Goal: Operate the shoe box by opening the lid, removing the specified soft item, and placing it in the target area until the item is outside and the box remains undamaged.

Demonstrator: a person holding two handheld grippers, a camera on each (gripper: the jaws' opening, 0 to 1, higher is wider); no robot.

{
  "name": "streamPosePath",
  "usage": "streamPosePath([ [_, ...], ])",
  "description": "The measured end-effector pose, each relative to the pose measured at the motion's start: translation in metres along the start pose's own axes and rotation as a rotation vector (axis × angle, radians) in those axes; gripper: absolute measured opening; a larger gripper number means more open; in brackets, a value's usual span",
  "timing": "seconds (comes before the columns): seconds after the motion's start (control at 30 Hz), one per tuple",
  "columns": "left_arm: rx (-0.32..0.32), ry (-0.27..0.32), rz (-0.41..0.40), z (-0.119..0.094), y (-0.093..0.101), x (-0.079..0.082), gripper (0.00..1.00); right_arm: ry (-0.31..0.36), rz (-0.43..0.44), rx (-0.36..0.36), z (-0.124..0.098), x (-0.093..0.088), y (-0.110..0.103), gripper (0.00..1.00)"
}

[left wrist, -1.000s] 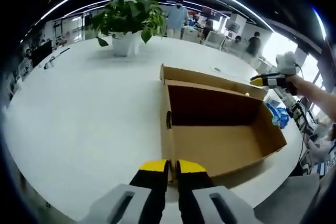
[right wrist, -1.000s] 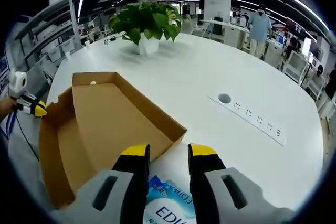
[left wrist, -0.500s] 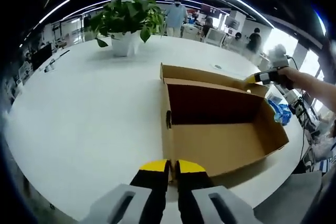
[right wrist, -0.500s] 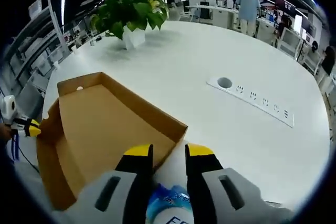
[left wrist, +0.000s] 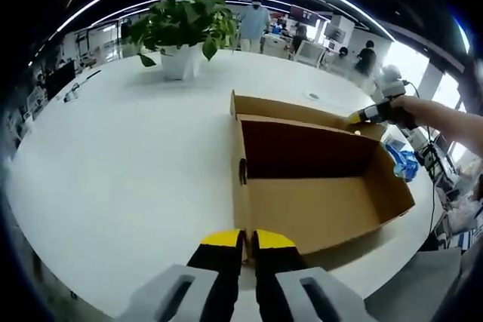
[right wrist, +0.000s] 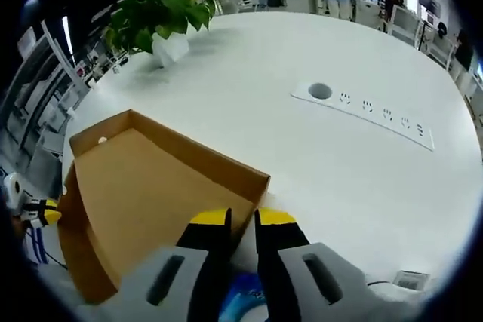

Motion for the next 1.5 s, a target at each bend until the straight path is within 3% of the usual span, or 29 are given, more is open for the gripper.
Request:
streamPosePath([
  [0.7, 0.004, -0.003, 0.022, 0.000, 0.003, 0.000, 0.05, 0.057, 0.051, -0.047, -0.016, 0.014, -0.001, 0.02],
  [1.5, 0.004, 0.003, 0.014, 0.001, 0.006, 0.000, 0.04, 0.161, 0.013, -0.035, -0.053, 0.035, -0.008, 0.00],
])
Point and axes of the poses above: the point that each gripper's makers call its tool centre point, and the gripper's own axes: z roughly forward along the fingers, y roughly to its right, x roughly out of its top, the point moved 9 cm from there along -z, roughly backward along the fingers, and after that the axes turned 14 degrees about y, right-handed, at the moved point
